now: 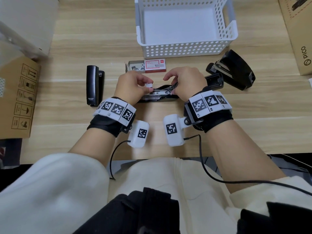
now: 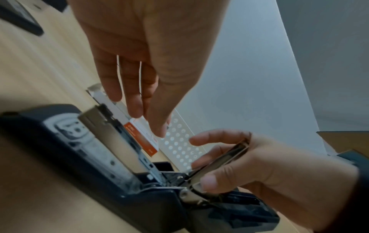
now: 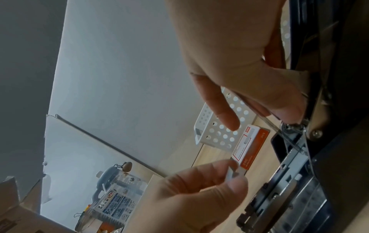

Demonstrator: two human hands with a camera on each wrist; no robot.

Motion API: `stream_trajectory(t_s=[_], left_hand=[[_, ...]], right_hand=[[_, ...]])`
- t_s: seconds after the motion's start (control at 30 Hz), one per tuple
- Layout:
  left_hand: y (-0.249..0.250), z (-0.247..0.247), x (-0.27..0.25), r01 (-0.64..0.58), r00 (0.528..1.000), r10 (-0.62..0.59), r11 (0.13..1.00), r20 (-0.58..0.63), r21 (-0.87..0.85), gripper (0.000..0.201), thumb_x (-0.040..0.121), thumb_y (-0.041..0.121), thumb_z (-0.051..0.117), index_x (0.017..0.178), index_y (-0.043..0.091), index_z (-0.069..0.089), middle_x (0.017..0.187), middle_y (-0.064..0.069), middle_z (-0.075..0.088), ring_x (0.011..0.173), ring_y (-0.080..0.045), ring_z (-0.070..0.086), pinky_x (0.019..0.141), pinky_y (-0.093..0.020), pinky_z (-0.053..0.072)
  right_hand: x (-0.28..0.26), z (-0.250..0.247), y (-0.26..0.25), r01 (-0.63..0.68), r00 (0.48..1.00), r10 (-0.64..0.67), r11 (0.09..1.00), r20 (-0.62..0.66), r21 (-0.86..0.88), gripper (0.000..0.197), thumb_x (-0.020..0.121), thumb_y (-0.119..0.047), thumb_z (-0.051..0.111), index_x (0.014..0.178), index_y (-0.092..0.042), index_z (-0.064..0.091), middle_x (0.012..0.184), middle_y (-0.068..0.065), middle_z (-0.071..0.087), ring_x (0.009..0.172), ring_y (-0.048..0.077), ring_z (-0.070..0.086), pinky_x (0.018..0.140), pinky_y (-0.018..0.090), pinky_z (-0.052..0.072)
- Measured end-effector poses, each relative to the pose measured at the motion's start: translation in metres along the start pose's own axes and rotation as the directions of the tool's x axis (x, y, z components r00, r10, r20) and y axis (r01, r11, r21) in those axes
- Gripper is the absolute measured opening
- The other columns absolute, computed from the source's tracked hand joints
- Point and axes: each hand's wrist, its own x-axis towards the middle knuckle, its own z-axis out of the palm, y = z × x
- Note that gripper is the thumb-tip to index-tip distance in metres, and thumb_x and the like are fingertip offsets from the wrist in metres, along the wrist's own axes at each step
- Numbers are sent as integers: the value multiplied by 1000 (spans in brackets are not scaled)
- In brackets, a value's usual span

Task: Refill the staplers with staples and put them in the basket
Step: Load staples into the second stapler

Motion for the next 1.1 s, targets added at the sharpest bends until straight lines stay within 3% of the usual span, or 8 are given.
stream_trajectory(t_s=[0.33, 0.8, 0.9, 1.1], left_hand=[[-10, -3, -5, -13, 999, 3, 970, 40, 243, 26, 72, 16, 76, 98, 16, 72, 101, -5, 65, 95, -21, 58, 88, -34, 47], [-13, -2, 0, 54, 993, -81, 961, 87, 273, 31, 71, 20, 78, 101, 20, 71, 99, -3, 71, 94, -20, 62, 91, -33, 49], [-15, -3, 1, 64, 991, -85, 978, 102, 200, 39, 66, 16, 81, 103, 18, 70, 98, -3, 69, 93, -18, 62, 92, -32, 48], [-17, -5, 2, -83, 983, 54, 983, 178, 163, 37, 66, 10, 80, 101, 17, 72, 95, 3, 58, 92, -12, 54, 89, -25, 41]], right_hand=[[2, 1, 1, -2, 1000, 2, 1000, 11, 1, 45, 77, 3, 63, 101, -35, 65, 96, -6, 68, 96, 17, 61, 78, 27, 48], [1, 1, 1, -12, 1000, 12, 1000, 5, -1, 43, 77, 3, 62, 100, -34, 65, 96, -5, 68, 97, 18, 61, 80, 28, 49], [1, 1, 1, -12, 1000, 12, 1000, 4, 1, 43, 76, 2, 63, 100, -33, 66, 95, -5, 68, 97, 18, 61, 80, 28, 49], [1, 1, 0, -7, 1000, 7, 1000, 1, -4, 42, 77, 1, 63, 99, -34, 65, 94, -5, 68, 96, 17, 61, 79, 28, 49]])
